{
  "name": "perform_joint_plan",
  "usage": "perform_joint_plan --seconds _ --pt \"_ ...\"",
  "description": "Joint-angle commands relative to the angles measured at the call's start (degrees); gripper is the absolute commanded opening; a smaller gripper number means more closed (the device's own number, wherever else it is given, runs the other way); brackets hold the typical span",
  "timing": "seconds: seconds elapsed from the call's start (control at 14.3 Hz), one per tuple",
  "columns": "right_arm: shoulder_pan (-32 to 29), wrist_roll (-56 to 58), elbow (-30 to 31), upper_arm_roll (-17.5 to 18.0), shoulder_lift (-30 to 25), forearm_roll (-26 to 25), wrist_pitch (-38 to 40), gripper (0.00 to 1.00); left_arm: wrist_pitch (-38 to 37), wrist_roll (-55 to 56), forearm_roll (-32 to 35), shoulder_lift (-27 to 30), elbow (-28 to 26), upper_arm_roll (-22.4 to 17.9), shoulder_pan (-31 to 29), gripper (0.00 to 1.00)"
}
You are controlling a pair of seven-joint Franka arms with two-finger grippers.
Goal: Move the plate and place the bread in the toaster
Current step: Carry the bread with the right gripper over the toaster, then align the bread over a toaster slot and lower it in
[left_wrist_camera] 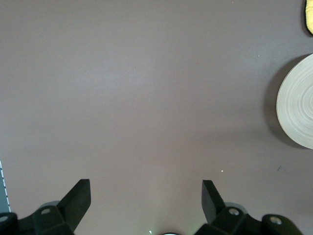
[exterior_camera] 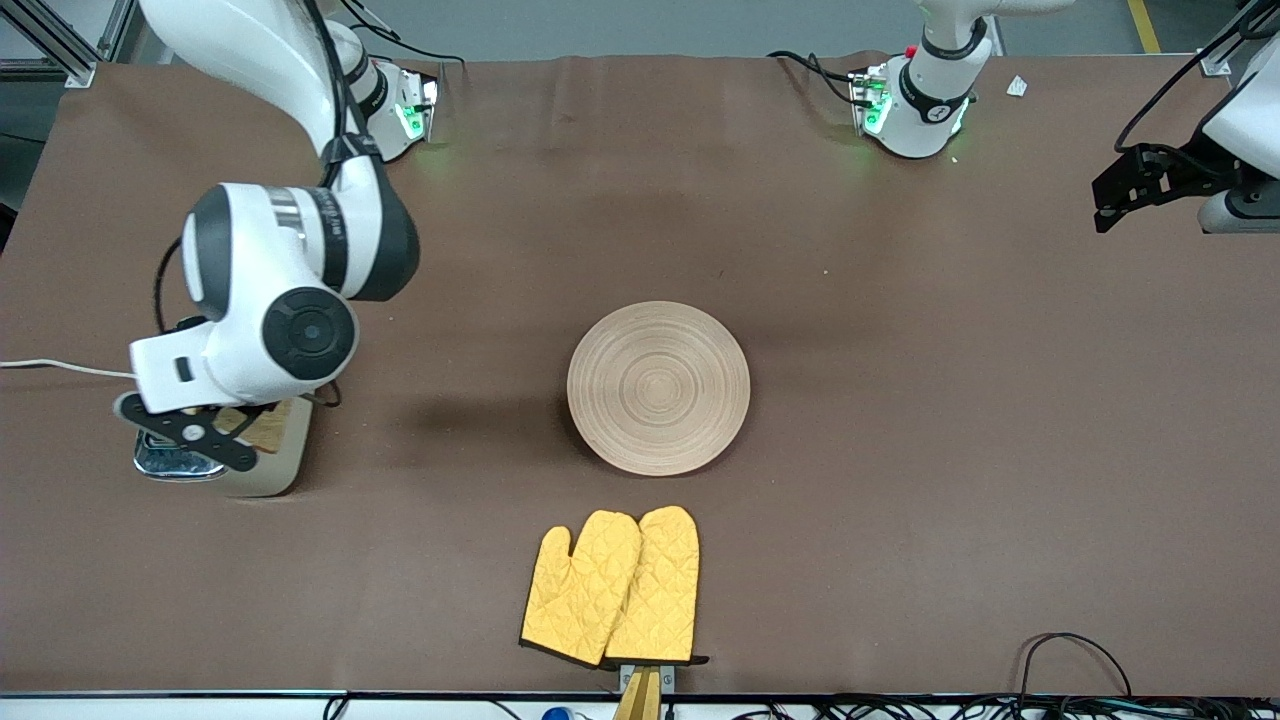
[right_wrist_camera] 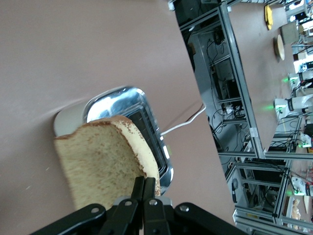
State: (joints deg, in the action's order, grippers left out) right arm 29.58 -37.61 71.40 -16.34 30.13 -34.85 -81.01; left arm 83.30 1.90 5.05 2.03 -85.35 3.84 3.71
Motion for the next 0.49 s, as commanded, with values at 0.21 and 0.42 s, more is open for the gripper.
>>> perform_joint_plan --seconds 0.21,0.42 --pt "-5.8 5.4 14.2 0.4 -9.8 -9.3 -12.6 0.00 -0.1 -1.2 -0.6 0.5 0.1 -0.3 -0.4 1.00" --pt "-6.6 5.5 24.6 0.4 -15.6 -12.9 -19.1 0.00 -0.1 -1.1 -2.2 0.8 -0.3 -0.3 -0.6 1.00"
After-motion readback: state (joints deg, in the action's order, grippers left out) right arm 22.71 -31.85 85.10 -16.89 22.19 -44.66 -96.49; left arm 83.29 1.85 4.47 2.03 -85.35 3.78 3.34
